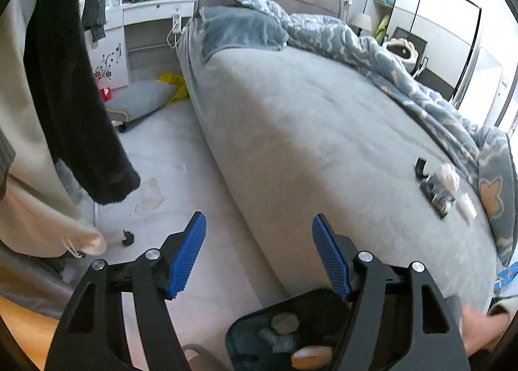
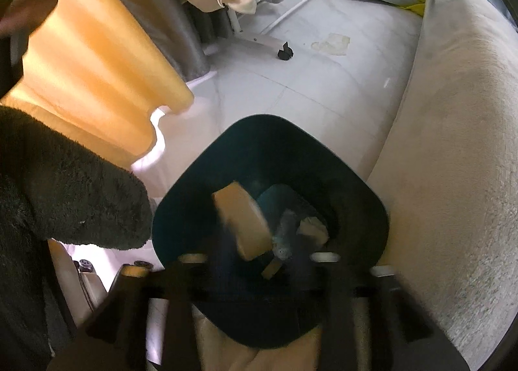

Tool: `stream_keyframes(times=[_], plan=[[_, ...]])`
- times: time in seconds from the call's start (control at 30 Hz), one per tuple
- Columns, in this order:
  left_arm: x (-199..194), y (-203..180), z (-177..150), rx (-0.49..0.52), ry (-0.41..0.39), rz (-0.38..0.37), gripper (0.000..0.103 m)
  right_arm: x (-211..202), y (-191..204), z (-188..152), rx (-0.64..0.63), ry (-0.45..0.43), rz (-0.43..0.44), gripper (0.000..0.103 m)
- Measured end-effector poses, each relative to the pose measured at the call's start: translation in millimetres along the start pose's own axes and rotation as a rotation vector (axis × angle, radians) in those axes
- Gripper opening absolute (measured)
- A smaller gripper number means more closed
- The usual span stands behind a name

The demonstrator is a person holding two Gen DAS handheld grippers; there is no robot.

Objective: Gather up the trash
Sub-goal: 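Open the right tool over the bin to drop the tape core, then move both tools back over the bed toward the black package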

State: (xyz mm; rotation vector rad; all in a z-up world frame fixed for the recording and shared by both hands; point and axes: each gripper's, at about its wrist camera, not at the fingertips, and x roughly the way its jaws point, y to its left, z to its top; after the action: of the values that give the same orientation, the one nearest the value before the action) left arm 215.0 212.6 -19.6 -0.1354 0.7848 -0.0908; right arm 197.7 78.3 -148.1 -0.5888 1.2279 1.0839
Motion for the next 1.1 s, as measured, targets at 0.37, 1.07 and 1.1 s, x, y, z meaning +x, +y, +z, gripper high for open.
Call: stream_keyframes(times=[0.37, 1.07, 1.1], plan=[[3, -33, 36, -0.043, -0.080, -0.014, 0.073, -27, 4, -12, -0.015, -0.103, 0.031, 0.066], [31, -129, 50, 0.033, -0.074, -0.058, 0.075, -140, -64, -80, 0.099, -0.407, -0.157, 0.069], [33, -135, 50, 0.033, -0.071, -0.065, 0.075, -145, -72, -86, 0.120, -0.414, -0.170, 0.069]])
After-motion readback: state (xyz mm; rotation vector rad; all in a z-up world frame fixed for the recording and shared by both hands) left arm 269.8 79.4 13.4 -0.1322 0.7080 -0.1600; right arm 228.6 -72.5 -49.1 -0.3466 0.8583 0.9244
